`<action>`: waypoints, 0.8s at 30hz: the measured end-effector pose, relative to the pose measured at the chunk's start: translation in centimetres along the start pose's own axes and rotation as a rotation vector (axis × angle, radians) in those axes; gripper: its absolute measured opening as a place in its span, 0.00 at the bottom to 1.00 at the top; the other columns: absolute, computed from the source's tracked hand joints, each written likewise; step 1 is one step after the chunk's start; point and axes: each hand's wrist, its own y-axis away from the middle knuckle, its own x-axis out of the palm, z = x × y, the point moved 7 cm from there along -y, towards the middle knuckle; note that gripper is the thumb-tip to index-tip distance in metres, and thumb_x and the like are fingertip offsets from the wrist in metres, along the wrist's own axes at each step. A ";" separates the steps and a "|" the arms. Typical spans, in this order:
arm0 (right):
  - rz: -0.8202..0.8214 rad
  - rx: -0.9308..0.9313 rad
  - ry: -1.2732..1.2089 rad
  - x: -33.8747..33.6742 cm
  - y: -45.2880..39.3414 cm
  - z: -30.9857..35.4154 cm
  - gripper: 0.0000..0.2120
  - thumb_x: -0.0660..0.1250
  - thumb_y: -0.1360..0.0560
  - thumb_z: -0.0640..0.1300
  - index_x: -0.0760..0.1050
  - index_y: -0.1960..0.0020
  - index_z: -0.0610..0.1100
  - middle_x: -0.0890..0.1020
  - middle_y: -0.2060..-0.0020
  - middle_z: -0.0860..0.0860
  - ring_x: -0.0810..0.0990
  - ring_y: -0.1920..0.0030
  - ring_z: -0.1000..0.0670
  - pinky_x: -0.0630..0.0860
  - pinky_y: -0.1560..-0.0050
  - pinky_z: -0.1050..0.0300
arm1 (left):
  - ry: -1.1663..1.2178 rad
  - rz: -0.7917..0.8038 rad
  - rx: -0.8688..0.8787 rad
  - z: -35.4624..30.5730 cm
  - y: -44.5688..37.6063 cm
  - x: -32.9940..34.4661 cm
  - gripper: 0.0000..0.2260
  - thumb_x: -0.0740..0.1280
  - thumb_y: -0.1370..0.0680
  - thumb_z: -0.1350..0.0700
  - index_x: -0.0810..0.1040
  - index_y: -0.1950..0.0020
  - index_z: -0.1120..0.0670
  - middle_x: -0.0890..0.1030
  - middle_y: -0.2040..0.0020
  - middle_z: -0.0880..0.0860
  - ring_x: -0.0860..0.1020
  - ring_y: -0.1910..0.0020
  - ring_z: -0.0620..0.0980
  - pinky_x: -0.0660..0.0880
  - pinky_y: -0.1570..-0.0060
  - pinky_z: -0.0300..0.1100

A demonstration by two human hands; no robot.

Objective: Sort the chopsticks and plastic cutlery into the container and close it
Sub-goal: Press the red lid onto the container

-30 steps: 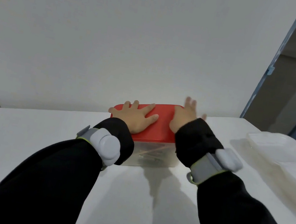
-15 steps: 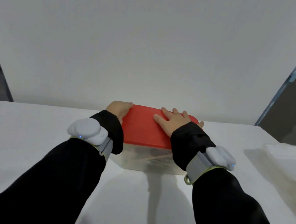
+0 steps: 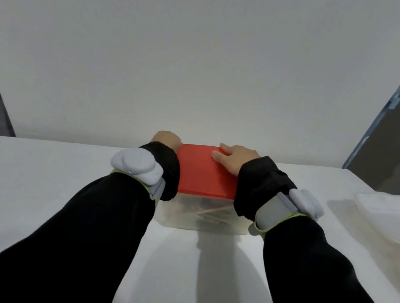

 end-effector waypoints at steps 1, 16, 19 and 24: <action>-0.044 0.032 -0.024 -0.7 -0.2 -0.4 0.27 0.53 0.22 0.60 0.65 0.28 0.47 0.69 0.30 0.45 0.66 0.30 0.42 0.62 0.30 0.50 | 0.020 -0.043 0.033 -0.2 0.1 0.2 0.16 0.55 0.22 0.64 0.78 0.38 0.57 0.76 0.36 0.55 0.74 0.37 0.57 0.70 0.37 0.46; 0.059 0.262 -0.411 -1.0 -1.4 -8.1 0.27 0.59 0.21 0.54 0.67 0.31 0.34 0.70 0.31 0.41 0.69 0.32 0.43 0.63 0.34 0.56 | -0.363 0.175 0.192 -5.1 0.1 2.8 0.14 0.61 0.20 0.52 0.75 0.40 0.59 0.76 0.37 0.58 0.74 0.41 0.56 0.65 0.53 0.39; 0.044 0.269 -0.443 -0.7 -1.7 -8.1 0.28 0.59 0.21 0.54 0.67 0.32 0.33 0.71 0.32 0.41 0.70 0.32 0.42 0.64 0.32 0.56 | -0.298 0.218 0.211 -5.2 -0.6 4.7 0.16 0.55 0.19 0.56 0.75 0.37 0.61 0.75 0.35 0.60 0.74 0.38 0.59 0.70 0.56 0.38; 0.048 0.166 -0.522 0.2 -2.2 -7.6 0.22 0.58 0.20 0.51 0.71 0.33 0.38 0.73 0.34 0.42 0.72 0.34 0.43 0.65 0.32 0.54 | -0.510 0.119 0.278 -5.1 -0.7 5.7 0.25 0.47 0.22 0.35 0.76 0.42 0.47 0.76 0.42 0.49 0.73 0.40 0.55 0.60 0.38 0.56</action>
